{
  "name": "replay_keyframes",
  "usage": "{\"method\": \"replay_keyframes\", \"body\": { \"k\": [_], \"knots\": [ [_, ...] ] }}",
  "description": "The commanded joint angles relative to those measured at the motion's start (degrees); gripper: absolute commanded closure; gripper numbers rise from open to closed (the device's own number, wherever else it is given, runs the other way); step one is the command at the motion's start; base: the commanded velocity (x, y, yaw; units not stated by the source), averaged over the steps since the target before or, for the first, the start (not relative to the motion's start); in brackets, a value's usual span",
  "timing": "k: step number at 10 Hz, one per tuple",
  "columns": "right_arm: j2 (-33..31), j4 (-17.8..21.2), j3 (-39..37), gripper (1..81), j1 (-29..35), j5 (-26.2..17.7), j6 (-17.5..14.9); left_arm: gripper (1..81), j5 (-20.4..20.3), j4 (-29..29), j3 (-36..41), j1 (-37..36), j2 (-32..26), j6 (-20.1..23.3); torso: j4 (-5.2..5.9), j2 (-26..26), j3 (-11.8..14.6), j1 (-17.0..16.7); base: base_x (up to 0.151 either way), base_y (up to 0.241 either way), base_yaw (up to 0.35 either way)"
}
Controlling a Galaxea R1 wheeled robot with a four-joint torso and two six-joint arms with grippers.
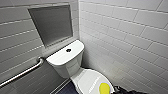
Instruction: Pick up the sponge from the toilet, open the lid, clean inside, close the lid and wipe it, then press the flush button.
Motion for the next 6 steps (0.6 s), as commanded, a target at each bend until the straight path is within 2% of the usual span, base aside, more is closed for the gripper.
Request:
{"method": "replay_keyframes", "body": {
  "k": [1, 6],
  "knots": [
    [-3.1, 0.4, 4.8, 1.0, 6.8, -2.3, 0.1, 1.0, 4.8, -0.4, -0.3, 1.2, 0.5, 0.3, 0.00, 0.0, 0.0, 0.0, 0.000, 0.000, 0.000],
    [-0.8, 0.5, 3.4, 1.0, 8.1, -1.1, 0.2, 1.0, 4.8, -0.5, -1.3, 1.1, 0.9, 0.3, 0.00, 0.0, 0.0, 0.0, 0.000, 0.000, 0.000]
  ]
}}
